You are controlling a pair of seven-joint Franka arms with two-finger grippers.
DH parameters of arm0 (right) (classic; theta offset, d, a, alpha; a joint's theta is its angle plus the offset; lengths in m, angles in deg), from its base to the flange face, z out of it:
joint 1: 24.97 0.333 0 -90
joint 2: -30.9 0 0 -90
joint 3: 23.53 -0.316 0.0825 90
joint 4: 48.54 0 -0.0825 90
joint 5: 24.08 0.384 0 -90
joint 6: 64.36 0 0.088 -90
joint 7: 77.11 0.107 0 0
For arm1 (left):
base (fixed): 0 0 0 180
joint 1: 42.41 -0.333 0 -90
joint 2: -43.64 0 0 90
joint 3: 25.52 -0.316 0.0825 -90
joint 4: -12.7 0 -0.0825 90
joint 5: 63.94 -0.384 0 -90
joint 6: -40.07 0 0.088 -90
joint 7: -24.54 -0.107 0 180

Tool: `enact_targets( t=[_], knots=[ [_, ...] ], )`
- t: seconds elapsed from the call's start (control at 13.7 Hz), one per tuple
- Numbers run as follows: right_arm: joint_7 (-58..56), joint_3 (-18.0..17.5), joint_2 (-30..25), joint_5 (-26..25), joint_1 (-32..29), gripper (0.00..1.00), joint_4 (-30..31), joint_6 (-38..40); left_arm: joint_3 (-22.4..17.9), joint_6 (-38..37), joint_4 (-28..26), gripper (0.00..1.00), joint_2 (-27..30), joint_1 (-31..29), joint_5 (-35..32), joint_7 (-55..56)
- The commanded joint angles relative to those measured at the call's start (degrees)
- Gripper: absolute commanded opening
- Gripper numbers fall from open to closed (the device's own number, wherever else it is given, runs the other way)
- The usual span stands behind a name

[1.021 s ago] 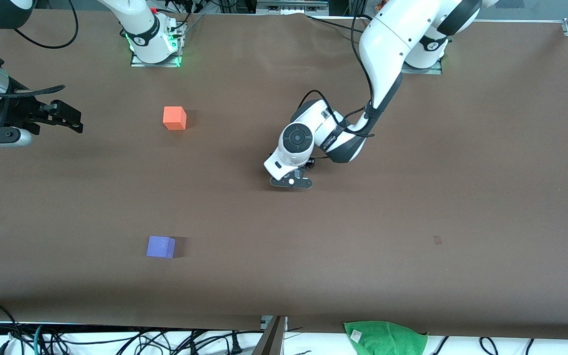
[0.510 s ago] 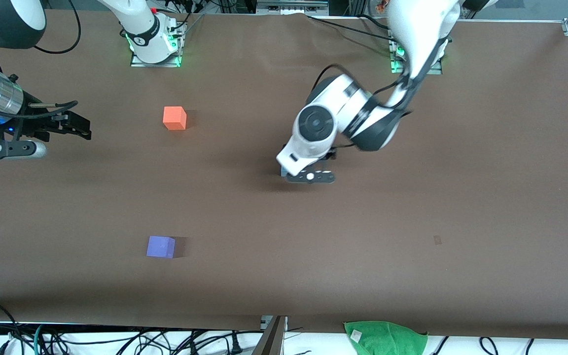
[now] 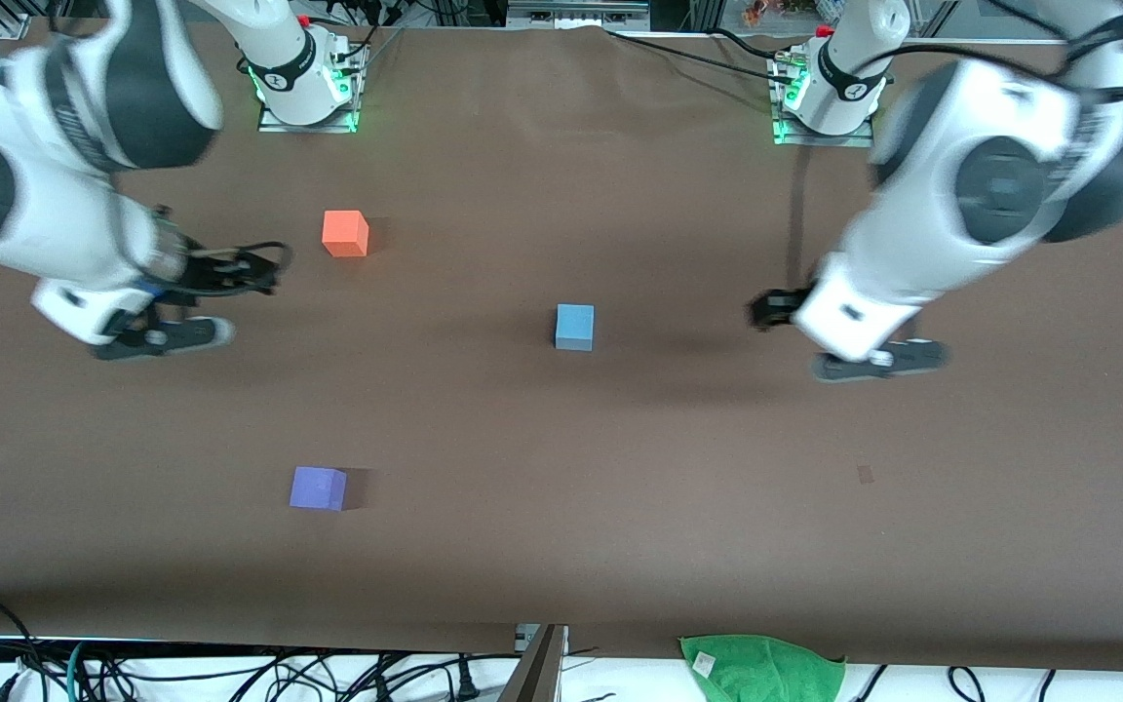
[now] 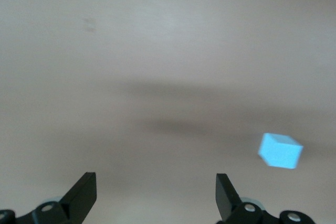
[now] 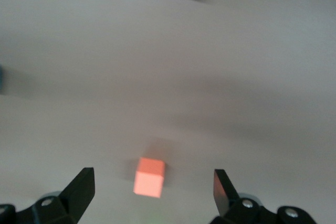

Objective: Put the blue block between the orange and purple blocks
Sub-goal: 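Release the cube with the left gripper while the right gripper approaches it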

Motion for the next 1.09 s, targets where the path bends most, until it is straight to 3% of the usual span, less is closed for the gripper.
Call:
enact_targets(
  t=[0.0, 0.29, 0.66, 0.8, 0.95, 1.02],
  knots=[
    [9.81, 0.26, 2.87, 1.77, 7.21, 1.00, -0.55, -4.31, 0.79, -3.43, -1.90, 1.00, 4.01, -7.20, -0.28, -10.77],
    [29.84, -1.06, 13.49, 2.38, 18.72, 1.00, -4.31, -15.90, -0.52, -6.25, -2.33, 1.00, 6.47, -11.44, -1.06, -22.12],
    [53.77, -2.55, 27.21, 4.32, 26.29, 1.00, -9.16, -34.52, -1.75, -3.99, -5.22, 1.00, 11.12, -9.00, -8.08, -18.12],
    [59.43, -2.64, 29.86, 4.58, 28.58, 1.00, -8.99, -39.90, -2.28, -0.65, -12.48, 1.00, 16.90, -7.23, -7.93, -17.05],
    [61.73, -2.64, 30.22, 4.85, 28.94, 1.00, -8.73, -40.01, -8.22, 8.91, -21.98, 1.00, 23.23, -4.52, -3.12, -18.09],
    [61.82, -2.64, 30.13, 4.85, 29.81, 1.00, -8.55, -39.57, -11.13, 9.12, -23.33, 1.00, 23.96, -2.50, -2.05, -18.10]
  ],
)
